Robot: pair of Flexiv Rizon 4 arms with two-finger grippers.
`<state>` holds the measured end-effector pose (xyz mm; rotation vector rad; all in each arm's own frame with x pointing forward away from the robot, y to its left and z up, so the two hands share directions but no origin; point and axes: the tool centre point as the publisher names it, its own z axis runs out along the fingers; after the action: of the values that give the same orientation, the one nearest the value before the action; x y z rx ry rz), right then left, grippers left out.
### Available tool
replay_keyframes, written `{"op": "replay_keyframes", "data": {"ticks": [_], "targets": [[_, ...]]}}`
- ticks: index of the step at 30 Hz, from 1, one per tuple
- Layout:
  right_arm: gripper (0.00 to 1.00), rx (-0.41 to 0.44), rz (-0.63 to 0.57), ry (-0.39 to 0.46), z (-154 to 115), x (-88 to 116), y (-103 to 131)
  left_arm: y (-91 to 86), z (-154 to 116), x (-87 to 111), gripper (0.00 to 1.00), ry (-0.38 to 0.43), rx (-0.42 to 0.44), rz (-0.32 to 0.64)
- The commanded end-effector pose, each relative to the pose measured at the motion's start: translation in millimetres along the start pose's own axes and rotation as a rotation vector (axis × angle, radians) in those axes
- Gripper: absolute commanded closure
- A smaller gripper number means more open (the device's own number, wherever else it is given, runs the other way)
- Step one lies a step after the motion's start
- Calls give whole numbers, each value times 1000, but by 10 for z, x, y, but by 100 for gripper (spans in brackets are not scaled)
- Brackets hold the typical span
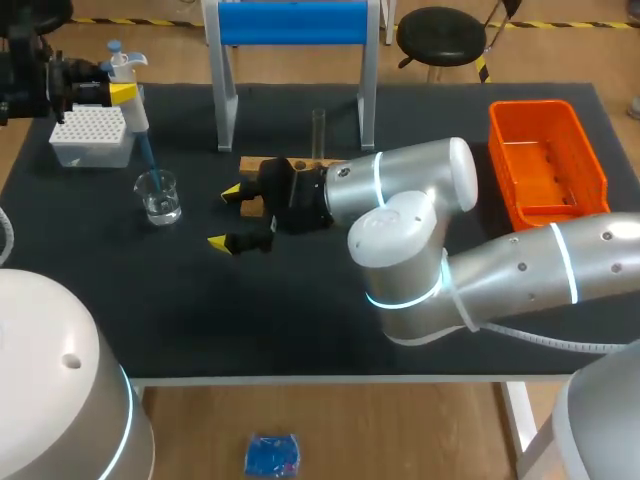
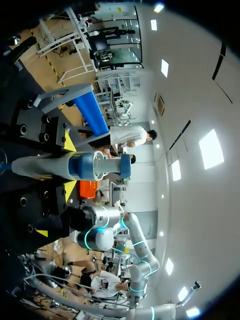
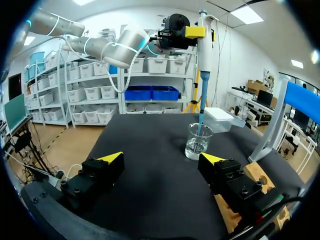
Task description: Invert the test tube, pick up the pipette, mount the tip to pipette, aspirate from beaker and dispense into the tube, eject the tip, return the pipette, and cap with the stopper.
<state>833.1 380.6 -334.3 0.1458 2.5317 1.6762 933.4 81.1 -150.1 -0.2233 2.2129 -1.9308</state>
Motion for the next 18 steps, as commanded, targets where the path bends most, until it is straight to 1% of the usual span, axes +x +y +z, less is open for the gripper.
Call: {"op": "replay_keyframes", "data": {"ticks": [1,10,18], "targets": [[0,-1,0,3,-14,-6,-1,80,12,-66,100,10,6,-6],[0,-1,0,3,-14,-6,-1,219,21,-119,100,11,6,-30],[0,-1,0,3,-14,-6,-1,292,22,-140,100,9,12,-44]]}}
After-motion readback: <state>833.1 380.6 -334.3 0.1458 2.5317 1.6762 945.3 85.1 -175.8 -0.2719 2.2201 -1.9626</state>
